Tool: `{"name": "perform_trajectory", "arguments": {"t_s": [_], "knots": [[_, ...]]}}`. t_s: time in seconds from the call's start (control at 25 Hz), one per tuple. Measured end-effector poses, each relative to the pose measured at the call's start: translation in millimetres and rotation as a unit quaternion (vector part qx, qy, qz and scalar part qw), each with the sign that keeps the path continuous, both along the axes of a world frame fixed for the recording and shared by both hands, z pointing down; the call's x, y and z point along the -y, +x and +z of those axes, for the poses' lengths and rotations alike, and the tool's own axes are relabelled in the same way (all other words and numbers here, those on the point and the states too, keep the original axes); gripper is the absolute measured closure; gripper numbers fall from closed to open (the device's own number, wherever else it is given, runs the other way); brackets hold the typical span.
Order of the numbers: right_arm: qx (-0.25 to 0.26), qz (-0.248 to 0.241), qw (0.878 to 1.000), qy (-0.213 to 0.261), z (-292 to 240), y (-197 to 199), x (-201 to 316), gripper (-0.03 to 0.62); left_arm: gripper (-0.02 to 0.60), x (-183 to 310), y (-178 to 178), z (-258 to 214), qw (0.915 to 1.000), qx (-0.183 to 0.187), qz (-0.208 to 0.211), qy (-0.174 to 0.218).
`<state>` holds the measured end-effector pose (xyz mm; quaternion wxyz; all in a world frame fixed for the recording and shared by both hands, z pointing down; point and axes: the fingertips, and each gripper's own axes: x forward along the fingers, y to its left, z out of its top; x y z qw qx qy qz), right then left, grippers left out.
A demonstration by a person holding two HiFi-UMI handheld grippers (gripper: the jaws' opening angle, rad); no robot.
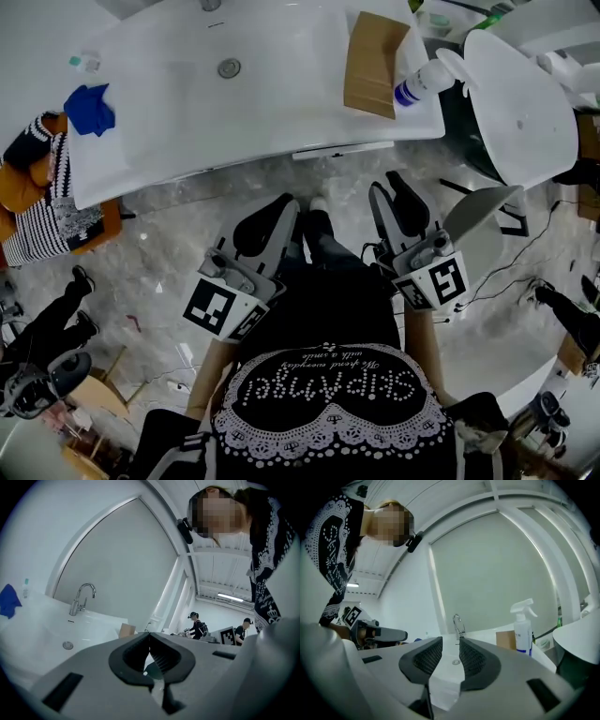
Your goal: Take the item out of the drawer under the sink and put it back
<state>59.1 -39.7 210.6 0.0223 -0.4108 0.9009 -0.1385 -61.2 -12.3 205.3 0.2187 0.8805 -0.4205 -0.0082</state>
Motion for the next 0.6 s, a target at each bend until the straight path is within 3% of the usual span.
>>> {"name": "perform_trajectory", "arguments": {"t_s": [0.08, 0.24, 0.6], "knots": [[-0.003, 0.000, 1.000, -0.002, 11.6, 2.2, 9.5, 0.491, 0.577, 4.3, 2.2, 5.4, 1.0000, -0.002, 0.006, -0.004], [-0.056, 0.010, 0.998, -0.022, 54.9, 9.5, 24.1, 0.491, 0.577, 9.5, 6.4, 16.6, 0.9998, -0.009, 0.016, -0.011], [-0.069, 0.023, 0.994, -0.083, 126.2, 13.3, 27.4, 0.491, 0.577, 2.7, 19.2, 42.2, 0.9983, -0.014, 0.042, -0.038]]}}
